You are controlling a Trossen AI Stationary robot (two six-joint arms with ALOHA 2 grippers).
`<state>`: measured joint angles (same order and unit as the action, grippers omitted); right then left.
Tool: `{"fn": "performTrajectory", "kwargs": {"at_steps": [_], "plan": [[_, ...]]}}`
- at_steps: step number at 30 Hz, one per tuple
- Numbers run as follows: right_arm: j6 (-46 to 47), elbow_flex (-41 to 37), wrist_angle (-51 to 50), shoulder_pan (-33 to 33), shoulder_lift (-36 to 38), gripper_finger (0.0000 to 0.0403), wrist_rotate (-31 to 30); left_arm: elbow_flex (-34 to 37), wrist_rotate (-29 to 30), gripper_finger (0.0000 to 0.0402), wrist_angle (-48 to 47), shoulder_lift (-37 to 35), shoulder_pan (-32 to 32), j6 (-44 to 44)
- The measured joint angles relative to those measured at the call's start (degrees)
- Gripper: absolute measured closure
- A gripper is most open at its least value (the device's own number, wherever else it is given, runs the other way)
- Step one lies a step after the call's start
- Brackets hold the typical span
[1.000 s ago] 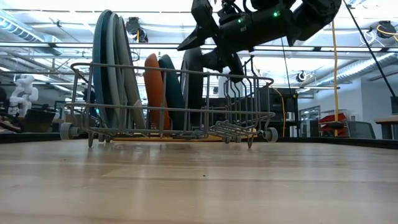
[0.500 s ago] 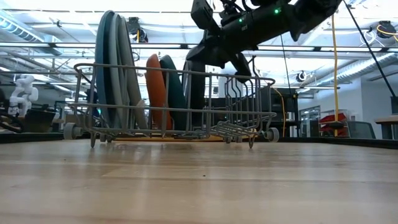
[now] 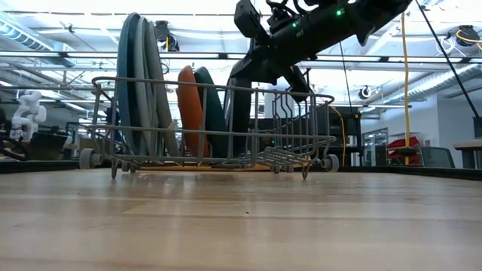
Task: Sort dishes
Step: Put the black plate in the dish rack
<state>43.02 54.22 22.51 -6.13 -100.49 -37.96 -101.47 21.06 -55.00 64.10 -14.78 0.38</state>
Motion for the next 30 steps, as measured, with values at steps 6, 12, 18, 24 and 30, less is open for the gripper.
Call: {"fn": "performTrajectory", "kwargs": {"at_steps": [6,12,18,24,30], "plan": [[3.72,0.09,-4.99,0.0,0.04,0.0391,-0.1,0.0,-0.02,0.0103,0.02,0.02,0.01,-0.08],[5.15,0.02,-8.52,0.02,0.0,0.0391,0.11,0.0,-0.02,0.0103,0.04,0.04,0.02,-0.07],[6.59,0.02,-10.09,0.0,0.04,0.0391,0.34,0.0,-0.02,0.0103,0.06,0.04,0.02,-0.07],[2.14,-0.34,-6.82,-0.25,-0.06,0.0384,0.94,0.0,-0.04,0.0103,0.08,0.42,0.01,-0.11],[-2.33,-0.76,-5.8,-0.47,-1.01,0.0268,4.18,0.0,-0.04,0.0103,0.06,0.42,0.02,-0.97]]}}
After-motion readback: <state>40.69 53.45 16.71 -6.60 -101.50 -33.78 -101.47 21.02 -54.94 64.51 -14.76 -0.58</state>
